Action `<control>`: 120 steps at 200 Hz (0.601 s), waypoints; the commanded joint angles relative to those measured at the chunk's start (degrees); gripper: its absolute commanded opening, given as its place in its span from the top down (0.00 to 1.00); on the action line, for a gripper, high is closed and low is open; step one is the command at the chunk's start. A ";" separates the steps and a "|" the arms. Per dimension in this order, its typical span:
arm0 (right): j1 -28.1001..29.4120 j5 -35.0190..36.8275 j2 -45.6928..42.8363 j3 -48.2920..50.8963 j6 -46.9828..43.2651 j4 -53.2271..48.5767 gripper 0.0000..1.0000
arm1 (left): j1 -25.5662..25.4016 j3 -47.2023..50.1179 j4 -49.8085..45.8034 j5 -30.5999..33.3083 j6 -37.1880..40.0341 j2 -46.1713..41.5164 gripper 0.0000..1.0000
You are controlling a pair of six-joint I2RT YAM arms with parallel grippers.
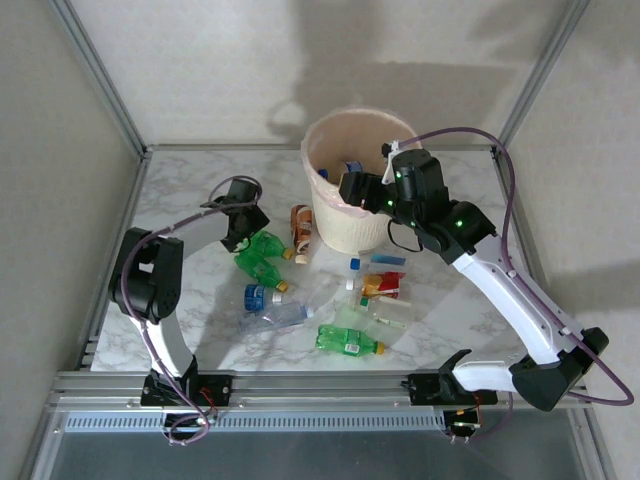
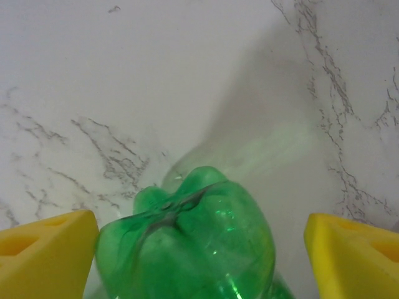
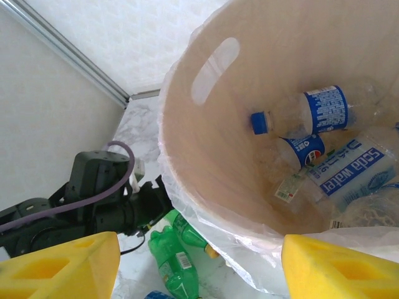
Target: Put the plastic bottles in the bin
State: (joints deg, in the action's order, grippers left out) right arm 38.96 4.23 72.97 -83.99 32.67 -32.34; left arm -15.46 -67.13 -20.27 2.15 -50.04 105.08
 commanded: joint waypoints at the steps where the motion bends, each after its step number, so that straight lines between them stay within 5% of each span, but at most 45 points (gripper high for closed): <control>1: 0.58 -0.16 0.35 0.27 0.56 0.85 0.30 | -0.52 -1.32 0.29 -1.08 -1.49 1.44 0.15; 120: 0.55 -0.08 0.93 -1.32 0.47 -0.20 0.33 | -0.18 -4.01 0.78 -2.24 -2.07 4.35 0.32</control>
State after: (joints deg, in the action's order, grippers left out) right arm 39.05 4.25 74.08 -83.99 32.67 -32.40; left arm -15.92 -69.45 -19.09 0.36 -51.72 108.92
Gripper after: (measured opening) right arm 0.676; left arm 0.702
